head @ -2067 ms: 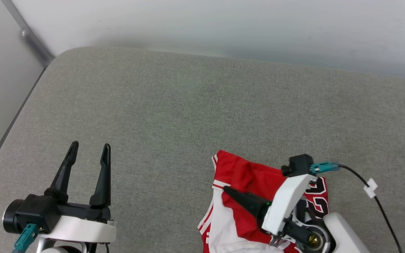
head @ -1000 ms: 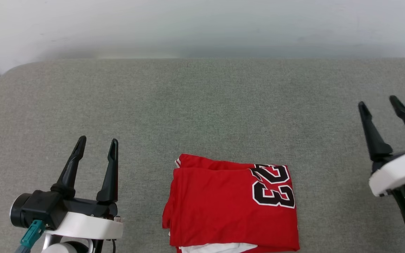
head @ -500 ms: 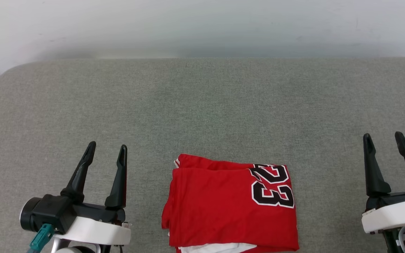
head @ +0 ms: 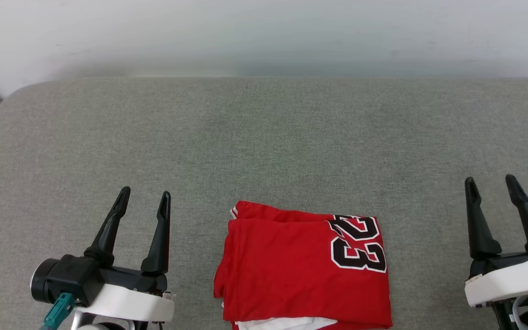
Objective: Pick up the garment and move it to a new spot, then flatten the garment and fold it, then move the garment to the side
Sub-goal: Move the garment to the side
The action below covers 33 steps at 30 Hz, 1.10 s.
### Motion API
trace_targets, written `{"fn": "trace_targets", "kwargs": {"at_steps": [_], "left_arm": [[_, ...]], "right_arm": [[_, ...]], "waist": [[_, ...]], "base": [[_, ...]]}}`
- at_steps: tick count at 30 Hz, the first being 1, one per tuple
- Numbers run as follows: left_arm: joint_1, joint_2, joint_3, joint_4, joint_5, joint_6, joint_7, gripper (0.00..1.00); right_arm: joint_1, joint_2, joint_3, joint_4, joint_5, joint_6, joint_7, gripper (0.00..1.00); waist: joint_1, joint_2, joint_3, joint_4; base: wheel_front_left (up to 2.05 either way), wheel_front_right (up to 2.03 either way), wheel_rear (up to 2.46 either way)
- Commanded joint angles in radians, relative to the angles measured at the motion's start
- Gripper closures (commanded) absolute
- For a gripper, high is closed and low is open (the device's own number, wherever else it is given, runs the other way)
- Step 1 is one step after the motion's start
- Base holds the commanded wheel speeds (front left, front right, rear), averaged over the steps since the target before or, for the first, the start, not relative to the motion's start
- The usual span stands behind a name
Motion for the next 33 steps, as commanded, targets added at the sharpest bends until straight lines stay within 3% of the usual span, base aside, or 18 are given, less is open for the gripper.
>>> {"fn": "trace_targets", "kwargs": {"at_steps": [1,7,11,16,20,24,33], "left_arm": [[-0.001,-0.001,-0.001,-0.002,0.005,-0.002,-0.004,0.0],[-0.01,-0.005,-0.004,-0.002,0.004,-0.002,-0.004,0.0],[-0.021,-0.007,-0.005,-0.002,0.005,-0.002,-0.004,0.0],[-0.033,-0.013,-0.011,0.0,0.006,-0.002,-0.004,0.0],[-0.051,-0.017,-0.019,0.005,0.005,-0.002,-0.004,0.0],[-0.062,-0.02,-0.03,0.011,0.005,-0.002,-0.004,0.0],[-0.082,-0.028,-0.052,0.027,0.002,-0.002,-0.004,0.0]], "right_arm": [[0.013,-0.008,0.006,0.001,-0.001,0.0,0.011,0.0],[0.023,-0.044,0.038,-0.007,0.034,0.0,0.173,0.0],[0.047,-0.076,0.083,-0.044,0.095,0.0,0.403,0.0],[0.065,-0.042,0.1,-0.096,0.197,0.0,0.696,0.0],[0.058,-0.028,0.117,-0.106,0.2,0.0,0.866,0.0],[0.025,-0.012,0.127,-0.073,0.163,0.0,0.956,0.0],[-0.04,0.039,0.143,0.075,0.103,0.0,0.992,0.0]], "waist": [[0.0,0.0,0.002,0.001],[0.0,0.0,0.022,0.01],[0.0,0.0,0.038,0.018],[0.0,0.0,0.061,0.032],[0.0,0.0,0.083,0.052],[0.0,0.0,0.104,0.076],[0.0,0.0,0.125,0.128]], "base": [[0.0,0.0,0.0],[0.0,0.0,0.0],[0.0,0.0,0.0],[0.0,0.0,0.0],[0.0,0.0,0.0],[0.0,0.0,0.0],[0.0,0.0,0.0]]}}
